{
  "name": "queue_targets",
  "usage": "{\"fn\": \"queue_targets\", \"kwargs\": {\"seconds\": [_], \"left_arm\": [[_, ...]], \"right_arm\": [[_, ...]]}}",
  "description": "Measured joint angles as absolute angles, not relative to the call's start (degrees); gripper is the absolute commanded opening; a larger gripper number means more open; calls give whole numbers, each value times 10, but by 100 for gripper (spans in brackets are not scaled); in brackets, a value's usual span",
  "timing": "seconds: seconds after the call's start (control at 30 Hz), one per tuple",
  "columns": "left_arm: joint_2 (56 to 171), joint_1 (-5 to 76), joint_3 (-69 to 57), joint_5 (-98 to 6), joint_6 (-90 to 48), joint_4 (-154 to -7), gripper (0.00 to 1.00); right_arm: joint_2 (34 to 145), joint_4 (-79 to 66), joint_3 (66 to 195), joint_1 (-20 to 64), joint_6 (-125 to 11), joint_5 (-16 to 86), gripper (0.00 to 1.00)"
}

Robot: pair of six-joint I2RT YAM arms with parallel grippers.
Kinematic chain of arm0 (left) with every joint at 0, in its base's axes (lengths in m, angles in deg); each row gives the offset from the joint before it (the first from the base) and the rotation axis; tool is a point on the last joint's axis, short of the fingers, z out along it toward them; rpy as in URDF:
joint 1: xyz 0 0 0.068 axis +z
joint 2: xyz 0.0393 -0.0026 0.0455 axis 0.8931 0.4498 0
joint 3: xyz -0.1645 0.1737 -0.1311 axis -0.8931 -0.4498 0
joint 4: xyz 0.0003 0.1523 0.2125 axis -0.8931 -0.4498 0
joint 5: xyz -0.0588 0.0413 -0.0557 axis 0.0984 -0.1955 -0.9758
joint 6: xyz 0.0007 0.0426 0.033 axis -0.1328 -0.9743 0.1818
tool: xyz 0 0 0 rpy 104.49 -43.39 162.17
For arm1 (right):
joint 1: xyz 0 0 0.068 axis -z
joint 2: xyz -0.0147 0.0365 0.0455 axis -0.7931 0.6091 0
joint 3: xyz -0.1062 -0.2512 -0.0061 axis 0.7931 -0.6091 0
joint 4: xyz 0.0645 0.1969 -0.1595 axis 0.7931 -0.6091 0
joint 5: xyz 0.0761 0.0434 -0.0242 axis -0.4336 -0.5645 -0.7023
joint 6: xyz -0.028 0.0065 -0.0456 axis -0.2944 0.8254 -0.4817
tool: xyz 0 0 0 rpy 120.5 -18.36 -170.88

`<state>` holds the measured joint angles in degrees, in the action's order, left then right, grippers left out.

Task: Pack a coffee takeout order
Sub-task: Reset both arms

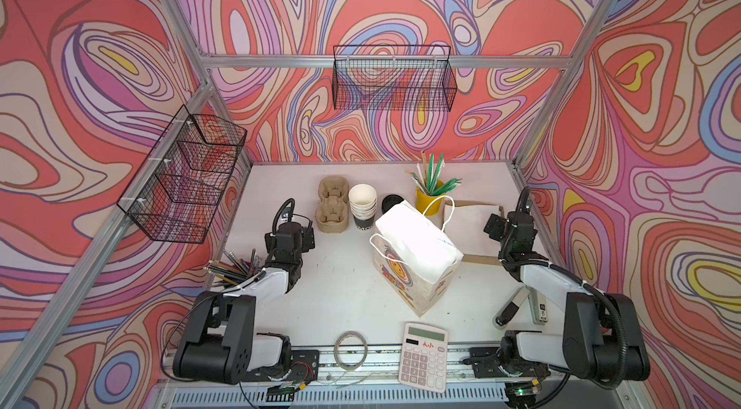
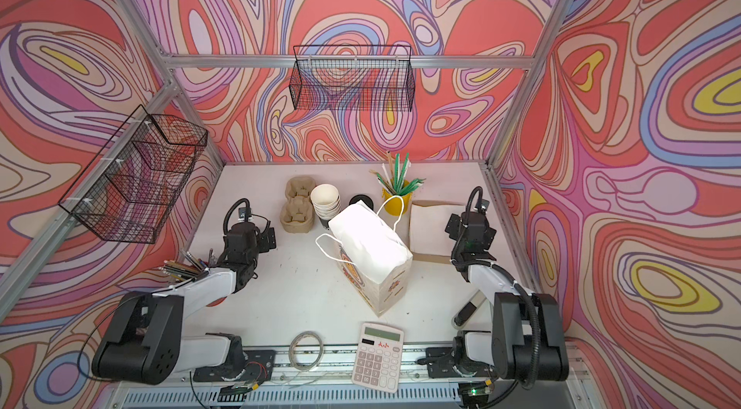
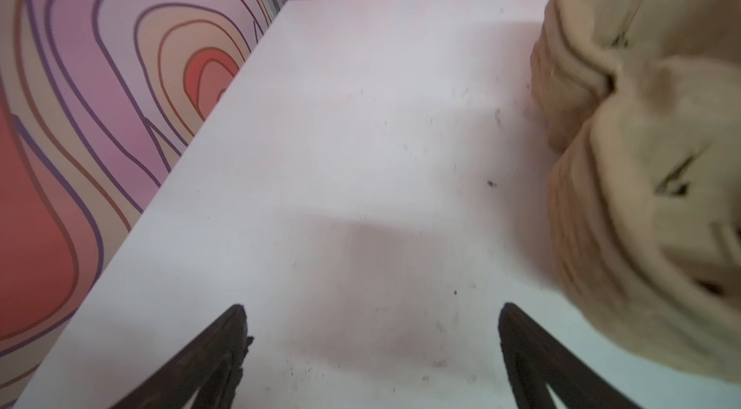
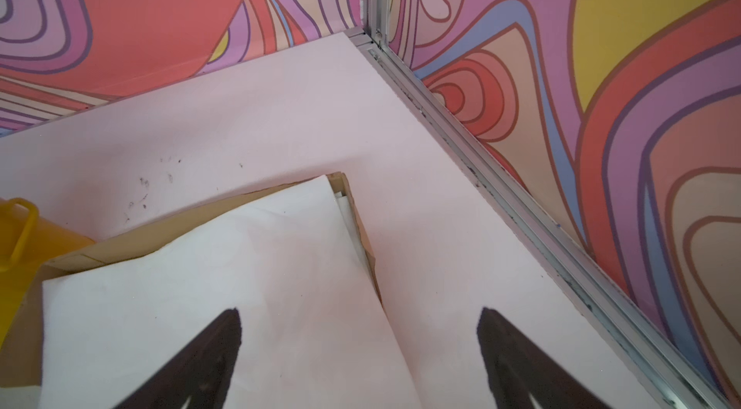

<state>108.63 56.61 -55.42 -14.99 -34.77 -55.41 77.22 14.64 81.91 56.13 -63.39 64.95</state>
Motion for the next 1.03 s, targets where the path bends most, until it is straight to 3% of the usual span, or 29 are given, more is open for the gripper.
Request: {"fn": "queue_targets", "kwargs": {"seconds": [0.1,0.3,0.57,1.03], "left_arm": [[1125,573,-569,-177,-366,-491,100],[1182,584,-605,-212,-383,-341,100],[1184,610,-575,-261,-383,-340,100],[1184,610,-575,-266,-381,-343,100]], "right_arm": [[806,260,774,545,-637,646,96],[943,450,762,435,-714,685,98],[988,536,764,477,-717,673,98],[990,574,763,478,-717,664,98]]}}
